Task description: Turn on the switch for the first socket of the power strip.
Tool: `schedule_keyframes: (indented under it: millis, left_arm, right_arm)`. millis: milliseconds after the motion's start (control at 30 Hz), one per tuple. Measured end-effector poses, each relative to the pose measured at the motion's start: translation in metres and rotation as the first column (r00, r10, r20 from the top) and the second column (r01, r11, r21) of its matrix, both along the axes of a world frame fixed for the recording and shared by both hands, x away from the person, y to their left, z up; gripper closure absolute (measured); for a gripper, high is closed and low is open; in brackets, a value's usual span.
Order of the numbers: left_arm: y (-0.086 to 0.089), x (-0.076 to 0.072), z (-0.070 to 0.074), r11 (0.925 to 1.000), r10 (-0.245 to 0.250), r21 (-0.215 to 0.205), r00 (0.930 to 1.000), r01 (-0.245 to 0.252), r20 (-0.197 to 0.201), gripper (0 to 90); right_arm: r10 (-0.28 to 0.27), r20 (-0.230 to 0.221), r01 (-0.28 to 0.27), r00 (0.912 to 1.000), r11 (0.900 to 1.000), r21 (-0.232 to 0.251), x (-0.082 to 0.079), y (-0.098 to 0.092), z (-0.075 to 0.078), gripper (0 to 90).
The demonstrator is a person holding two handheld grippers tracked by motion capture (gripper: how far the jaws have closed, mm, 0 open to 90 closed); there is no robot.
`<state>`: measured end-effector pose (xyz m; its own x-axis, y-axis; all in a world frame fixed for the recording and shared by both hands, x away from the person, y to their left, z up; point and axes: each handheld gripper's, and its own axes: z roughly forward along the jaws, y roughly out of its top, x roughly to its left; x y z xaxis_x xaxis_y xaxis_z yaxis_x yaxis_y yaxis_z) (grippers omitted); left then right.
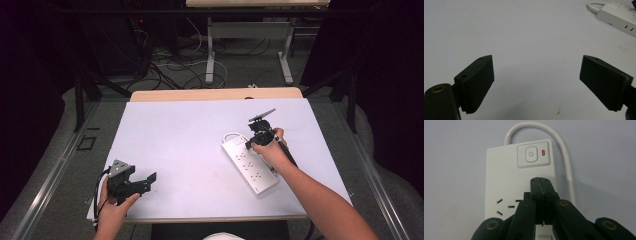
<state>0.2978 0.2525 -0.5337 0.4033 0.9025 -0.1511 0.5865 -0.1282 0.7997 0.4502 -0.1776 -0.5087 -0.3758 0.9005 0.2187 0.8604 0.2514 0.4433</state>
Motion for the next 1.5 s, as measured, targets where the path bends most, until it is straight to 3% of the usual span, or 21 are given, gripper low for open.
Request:
schedule_keyframes:
  millis: [533,767,833,867,1000,1100,1133,1500]
  left_arm:
    - [-0.0008,0.0,-0.0002,1.0,-0.001,-0.001,1.0,0.001,-0.004,12.3]
    - [-0.0007,-0.0002,-0.0001,1.0,-0.001,0.0,1.0,0.001,-0.004,12.3]
    - [-0.0007,-0.0002,-0.0001,1.0,-0.003,0.001,1.0,0.003,-0.004,12.3]
    - [-0.0007,-0.0002,-0.0001,1.0,-0.004,0.002,1.0,0.004,-0.004,12.2]
    - [-0.0008,-0.0001,-0.0002,1.0,-0.002,0.001,1.0,0.002,-0.004,12.3]
    - [-0.0011,0.0001,-0.0005,1.0,-0.001,0.001,1.0,0.001,-0.002,12.3]
    - [-0.0011,0.0001,-0.0005,1.0,-0.001,0.001,1.0,0.001,-0.002,12.3]
    - [-0.0008,-0.0001,-0.0003,1.0,-0.001,0.0,1.0,0.001,-0.004,12.3]
  right_arm:
    - [-0.005,0.019,0.005,0.9998,1.0,0.027,0.0024,0.0001,-0.0045,90.0]
    - [-0.006,0.009,0.006,0.9999,1.0,0.02,0.0022,0.0002,-0.0039,90.0]
    - [-0.009,0.023,0.008,0.9997,1.0,0.026,0.0021,0.0004,-0.005,90.0]
    - [-0.006,-0.001,0.006,1.0,1.0,0.009,0.0021,0.0005,-0.0031,90.0]
    - [-0.004,0.001,0.004,1.0,1.0,0.006,0.0021,0.0008,-0.0035,90.0]
    - [0.002,0.027,-0.002,0.9996,1.0,0.024,0.0024,0.0004,-0.0063,90.0]
    - [-0.002,0.011,0.002,0.9999,1.0,0.005,0.0021,0.0011,-0.0061,90.0]
    - [-0.008,0.006,0.008,1.0,1.0,0.007,0.0022,0.0014,-0.0058,90.0]
